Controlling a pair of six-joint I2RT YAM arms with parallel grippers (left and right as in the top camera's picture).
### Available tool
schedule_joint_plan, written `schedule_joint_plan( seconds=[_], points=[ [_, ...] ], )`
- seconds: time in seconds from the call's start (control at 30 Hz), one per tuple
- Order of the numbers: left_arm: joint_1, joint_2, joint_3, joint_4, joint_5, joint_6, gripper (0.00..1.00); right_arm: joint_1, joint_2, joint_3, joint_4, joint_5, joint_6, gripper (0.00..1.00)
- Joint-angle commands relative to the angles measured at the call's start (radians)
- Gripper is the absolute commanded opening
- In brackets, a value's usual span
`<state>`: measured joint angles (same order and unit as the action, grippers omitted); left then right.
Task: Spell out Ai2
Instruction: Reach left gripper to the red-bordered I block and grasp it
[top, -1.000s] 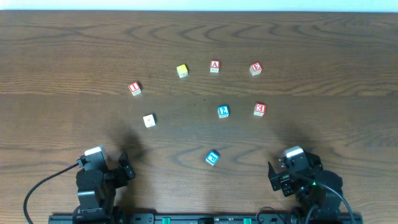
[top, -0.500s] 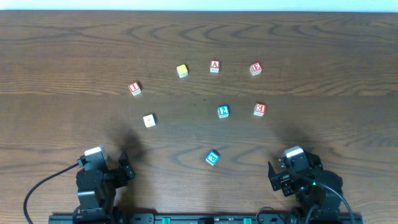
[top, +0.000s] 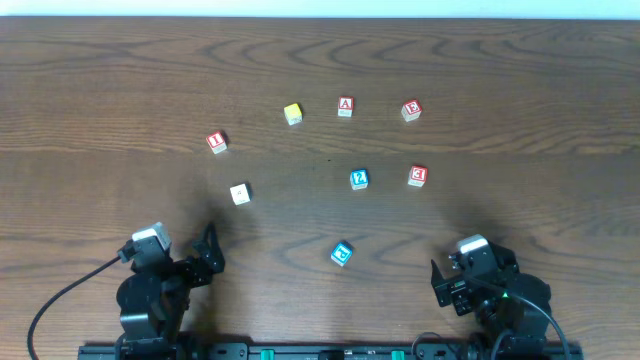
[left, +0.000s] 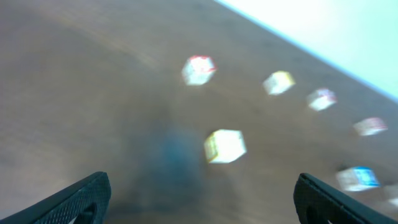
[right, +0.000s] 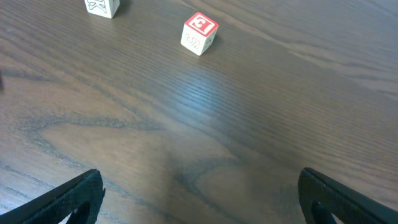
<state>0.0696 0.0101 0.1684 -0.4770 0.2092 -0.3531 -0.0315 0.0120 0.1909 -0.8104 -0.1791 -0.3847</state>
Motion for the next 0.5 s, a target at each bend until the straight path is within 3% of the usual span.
schedule_joint_plan(
  seconds=[0.0, 0.17, 0.47],
  points=[
    [0.004, -0.005, -0.008, 0.072, 0.146, -0.007, 0.96, -0.005, -0.006, -0.011, -0.001, -0.002, -0.013, 0.99],
    [0.003, 0.075, -0.007, 0.199, 0.176, 0.039, 0.95, -0.005, -0.006, -0.011, -0.001, -0.001, -0.013, 0.99],
    [0.003, 0.518, 0.194, 0.253, 0.147, 0.082, 0.95, -0.005, -0.006, -0.011, -0.001, -0.001, -0.013, 0.99]
  ],
)
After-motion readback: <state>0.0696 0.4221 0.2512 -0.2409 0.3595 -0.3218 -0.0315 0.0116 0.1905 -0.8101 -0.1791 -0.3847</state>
